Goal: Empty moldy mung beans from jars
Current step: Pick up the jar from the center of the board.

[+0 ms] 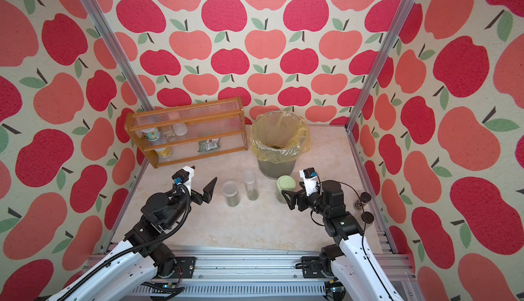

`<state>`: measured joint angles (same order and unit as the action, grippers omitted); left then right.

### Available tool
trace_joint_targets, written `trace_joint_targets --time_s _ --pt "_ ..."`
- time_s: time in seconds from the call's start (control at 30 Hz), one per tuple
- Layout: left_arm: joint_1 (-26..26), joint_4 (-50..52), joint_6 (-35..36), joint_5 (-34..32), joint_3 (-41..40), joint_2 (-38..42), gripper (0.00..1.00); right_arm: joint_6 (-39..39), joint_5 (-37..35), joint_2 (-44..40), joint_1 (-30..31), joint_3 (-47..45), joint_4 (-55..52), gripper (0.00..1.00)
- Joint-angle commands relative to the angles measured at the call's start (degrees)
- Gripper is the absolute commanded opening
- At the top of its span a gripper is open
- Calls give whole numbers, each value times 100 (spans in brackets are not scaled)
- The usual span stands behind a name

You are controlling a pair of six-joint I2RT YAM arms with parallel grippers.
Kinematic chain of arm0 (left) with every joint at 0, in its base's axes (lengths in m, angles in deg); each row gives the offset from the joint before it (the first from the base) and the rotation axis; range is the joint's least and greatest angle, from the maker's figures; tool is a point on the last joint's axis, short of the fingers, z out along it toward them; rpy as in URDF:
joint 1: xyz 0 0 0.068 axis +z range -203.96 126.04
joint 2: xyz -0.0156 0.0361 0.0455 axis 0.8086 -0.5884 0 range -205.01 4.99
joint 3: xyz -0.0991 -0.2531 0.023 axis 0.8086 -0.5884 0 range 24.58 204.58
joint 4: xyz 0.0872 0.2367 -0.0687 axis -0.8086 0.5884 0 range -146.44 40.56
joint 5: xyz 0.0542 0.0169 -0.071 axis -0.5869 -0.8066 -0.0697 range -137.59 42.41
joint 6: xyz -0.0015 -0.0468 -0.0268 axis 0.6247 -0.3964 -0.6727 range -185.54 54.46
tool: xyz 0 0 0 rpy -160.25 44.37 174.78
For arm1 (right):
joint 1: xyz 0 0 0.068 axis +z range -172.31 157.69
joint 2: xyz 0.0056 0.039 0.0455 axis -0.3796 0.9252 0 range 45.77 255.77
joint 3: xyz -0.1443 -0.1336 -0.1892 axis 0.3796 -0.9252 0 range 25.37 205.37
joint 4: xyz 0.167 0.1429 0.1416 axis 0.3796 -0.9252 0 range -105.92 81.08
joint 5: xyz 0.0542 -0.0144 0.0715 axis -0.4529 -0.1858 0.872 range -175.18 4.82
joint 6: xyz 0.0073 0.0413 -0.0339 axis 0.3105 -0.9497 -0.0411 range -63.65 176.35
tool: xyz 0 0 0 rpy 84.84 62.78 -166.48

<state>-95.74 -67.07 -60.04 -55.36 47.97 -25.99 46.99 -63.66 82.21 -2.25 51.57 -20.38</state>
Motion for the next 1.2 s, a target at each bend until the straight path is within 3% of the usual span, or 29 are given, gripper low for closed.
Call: trace_joint_targets --time_s 0.0,0.17,0.27,0.53,1.17 --pt "-514 398 541 52 -46 -10 100 -71 -186 102 183 -152 179 99" --pt "-603 169 479 1075 -116 42 100 -208 -1000 498 591 -412 894 99" --pt "-594 -8 326 1369 -195 90 100 -338 -1491 670 742 -658 1464 99" --pt "-581 21 233 1233 -335 90 100 -511 -2133 1000 842 -886 2034 99" --pt "-78 -333 -374 1045 -789 188 100 -1069 -2242 2543 1069 -851 3513 99"
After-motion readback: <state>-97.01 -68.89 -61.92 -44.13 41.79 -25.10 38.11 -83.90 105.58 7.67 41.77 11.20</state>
